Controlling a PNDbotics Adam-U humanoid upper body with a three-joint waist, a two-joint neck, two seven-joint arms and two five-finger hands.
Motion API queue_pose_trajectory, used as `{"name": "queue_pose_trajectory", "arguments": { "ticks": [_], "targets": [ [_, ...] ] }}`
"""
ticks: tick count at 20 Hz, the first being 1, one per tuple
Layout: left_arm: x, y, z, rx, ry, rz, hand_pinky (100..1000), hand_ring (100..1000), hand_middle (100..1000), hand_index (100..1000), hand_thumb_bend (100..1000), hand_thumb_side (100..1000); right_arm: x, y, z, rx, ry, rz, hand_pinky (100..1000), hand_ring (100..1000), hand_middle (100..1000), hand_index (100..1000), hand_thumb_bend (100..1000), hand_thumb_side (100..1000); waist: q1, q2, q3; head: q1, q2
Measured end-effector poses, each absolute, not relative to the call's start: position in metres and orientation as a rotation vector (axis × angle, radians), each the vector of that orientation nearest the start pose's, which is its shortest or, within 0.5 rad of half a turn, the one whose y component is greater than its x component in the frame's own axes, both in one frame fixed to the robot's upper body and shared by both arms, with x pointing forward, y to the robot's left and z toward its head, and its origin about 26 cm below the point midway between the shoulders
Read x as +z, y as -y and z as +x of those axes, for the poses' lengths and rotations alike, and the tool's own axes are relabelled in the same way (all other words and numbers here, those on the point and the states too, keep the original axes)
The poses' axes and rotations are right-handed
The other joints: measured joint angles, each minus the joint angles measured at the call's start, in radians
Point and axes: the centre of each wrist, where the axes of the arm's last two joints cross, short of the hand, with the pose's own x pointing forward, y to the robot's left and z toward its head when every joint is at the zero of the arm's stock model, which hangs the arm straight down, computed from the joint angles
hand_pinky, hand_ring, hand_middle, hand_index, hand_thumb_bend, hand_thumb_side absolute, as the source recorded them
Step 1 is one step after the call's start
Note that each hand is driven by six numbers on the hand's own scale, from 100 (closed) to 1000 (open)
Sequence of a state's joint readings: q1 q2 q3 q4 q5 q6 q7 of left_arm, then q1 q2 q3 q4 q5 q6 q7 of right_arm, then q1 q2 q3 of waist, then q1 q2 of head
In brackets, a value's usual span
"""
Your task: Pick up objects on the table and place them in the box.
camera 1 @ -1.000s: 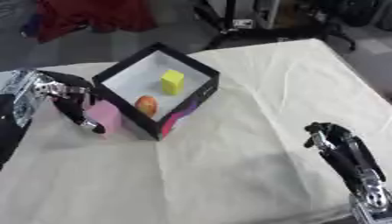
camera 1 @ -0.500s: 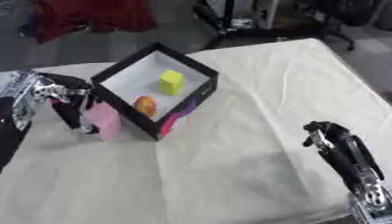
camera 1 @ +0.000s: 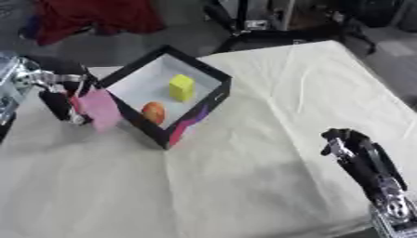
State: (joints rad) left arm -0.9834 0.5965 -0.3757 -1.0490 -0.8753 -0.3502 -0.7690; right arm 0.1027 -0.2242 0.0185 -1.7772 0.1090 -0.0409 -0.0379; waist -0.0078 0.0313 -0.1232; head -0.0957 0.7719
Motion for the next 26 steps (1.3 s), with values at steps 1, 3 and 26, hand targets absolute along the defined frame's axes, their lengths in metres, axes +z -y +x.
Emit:
{"name": "queue_pose_trajectory", "arguments": {
  "ticks": [1,3,26],
  "targets": [
    [0.252,-0.274,0.463,-2.061,1.024,0.835,638,491,522,725,215,312,0.028,0.290,0.248,0.247,1.706,-0.279,710,512,417,630,100,631,0.000,0.000,0.001,-0.002,0.000],
    [0.275,-0.272,0.458,-2.054,1.063,0.892,643,492,522,726,227,319,0.028,0.290,0.248,0.246,1.702,-0.280,710,512,417,630,100,628,0.000,0.000,0.001,-0.003,0.000],
    [0.159,-0.173,0.502,-1.762,1.234,1.164,720,666,773,917,859,875,0.030,0.282,0.252,0.267,1.717,-0.235,710,512,417,630,100,645,-0.001,0.001,-0.048,0.019,0.000]
  ]
}}
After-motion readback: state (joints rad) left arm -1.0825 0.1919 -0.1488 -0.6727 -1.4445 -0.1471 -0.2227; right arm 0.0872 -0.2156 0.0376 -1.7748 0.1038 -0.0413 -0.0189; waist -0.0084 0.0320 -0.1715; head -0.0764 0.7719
